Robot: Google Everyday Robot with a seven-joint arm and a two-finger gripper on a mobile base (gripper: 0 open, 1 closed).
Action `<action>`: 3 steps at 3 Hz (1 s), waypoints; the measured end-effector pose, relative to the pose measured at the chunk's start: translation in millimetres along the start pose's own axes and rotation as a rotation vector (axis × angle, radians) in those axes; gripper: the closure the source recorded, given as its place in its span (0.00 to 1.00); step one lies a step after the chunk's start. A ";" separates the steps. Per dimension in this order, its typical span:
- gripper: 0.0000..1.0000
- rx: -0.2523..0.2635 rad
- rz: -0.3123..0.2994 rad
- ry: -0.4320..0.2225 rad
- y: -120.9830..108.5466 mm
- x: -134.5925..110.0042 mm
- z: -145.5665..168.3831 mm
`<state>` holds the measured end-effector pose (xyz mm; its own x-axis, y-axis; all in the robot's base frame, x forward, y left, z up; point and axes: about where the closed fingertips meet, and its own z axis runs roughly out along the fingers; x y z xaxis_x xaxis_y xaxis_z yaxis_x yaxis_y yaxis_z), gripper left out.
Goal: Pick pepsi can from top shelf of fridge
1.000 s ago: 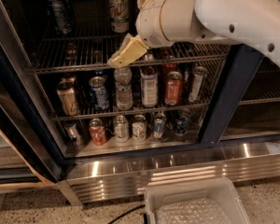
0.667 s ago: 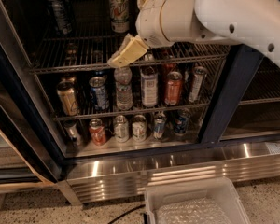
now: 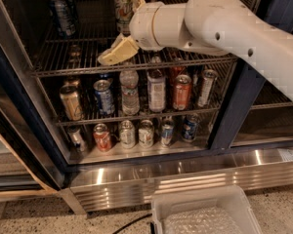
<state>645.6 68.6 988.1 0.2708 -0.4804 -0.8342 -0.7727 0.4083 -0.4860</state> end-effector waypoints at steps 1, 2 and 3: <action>0.00 -0.018 0.028 -0.041 -3.6 3.5 26.8; 0.00 -0.036 0.021 -0.075 -12.3 -1.7 47.8; 0.00 -0.106 0.005 -0.126 -20.2 -12.8 86.7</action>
Offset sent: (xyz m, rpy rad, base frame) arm 0.0593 0.0458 0.0010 0.0853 -0.0124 0.0921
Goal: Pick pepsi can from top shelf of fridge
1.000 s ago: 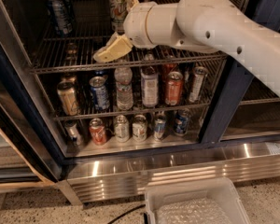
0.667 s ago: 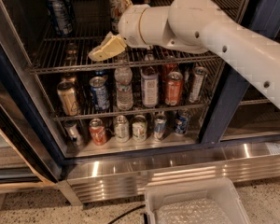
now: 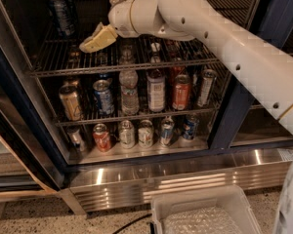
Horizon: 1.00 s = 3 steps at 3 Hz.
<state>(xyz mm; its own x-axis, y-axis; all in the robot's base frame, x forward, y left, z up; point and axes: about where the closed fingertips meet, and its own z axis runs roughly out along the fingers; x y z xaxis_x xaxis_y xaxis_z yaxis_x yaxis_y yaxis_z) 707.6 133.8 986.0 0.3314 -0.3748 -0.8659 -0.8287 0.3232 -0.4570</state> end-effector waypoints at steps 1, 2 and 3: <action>0.00 0.000 0.000 0.000 0.0 0.0 0.1; 0.00 0.045 0.028 -0.038 1.3 -3.6 14.4; 0.00 0.058 0.060 -0.093 8.0 -13.4 45.5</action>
Offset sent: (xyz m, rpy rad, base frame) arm 0.0146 0.0380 0.0002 0.1917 -0.0199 -0.0990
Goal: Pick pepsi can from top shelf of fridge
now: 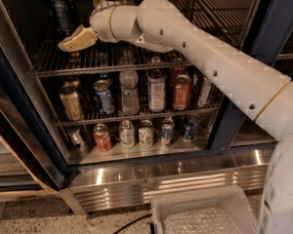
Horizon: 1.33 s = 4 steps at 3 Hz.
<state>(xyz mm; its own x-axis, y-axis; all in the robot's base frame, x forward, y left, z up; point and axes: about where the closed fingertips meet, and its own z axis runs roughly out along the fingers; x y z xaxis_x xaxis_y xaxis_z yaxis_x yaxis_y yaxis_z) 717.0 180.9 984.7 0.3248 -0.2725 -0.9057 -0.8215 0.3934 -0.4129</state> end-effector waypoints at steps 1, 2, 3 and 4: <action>0.00 0.017 0.040 -0.027 3.3 -0.1 21.5; 0.00 0.082 0.099 -0.020 -2.9 2.9 32.6; 0.00 0.082 0.100 -0.020 -2.9 3.1 32.8; 0.00 0.082 0.117 -0.023 -0.9 8.6 40.6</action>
Offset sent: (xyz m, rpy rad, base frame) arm 0.0271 0.0260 -0.0079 0.1081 0.0578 -0.0946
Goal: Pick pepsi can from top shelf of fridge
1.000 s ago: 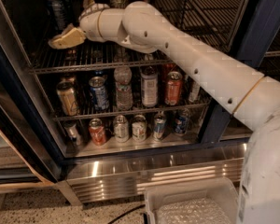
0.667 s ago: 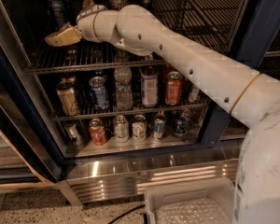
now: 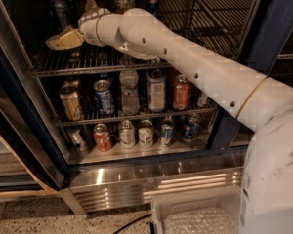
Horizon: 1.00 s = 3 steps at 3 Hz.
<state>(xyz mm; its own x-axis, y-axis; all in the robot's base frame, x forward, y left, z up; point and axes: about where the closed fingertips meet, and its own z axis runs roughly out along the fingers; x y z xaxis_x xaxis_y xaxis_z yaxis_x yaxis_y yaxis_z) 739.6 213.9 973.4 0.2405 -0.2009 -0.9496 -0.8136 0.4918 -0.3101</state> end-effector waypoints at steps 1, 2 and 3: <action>0.00 0.004 0.027 0.005 1.6 9.4 11.3; 0.00 0.028 0.028 0.020 -1.4 13.0 17.5; 0.00 0.053 0.017 0.027 -9.4 9.1 21.1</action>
Offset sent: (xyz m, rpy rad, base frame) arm 0.0238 0.0089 -0.0168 -0.0033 0.0323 -0.0759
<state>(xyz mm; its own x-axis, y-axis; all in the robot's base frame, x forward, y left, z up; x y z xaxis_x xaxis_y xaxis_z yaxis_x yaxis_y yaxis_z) 760.6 225.3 966.7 0.2115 -0.2144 -0.9536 -0.7885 0.5391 -0.2961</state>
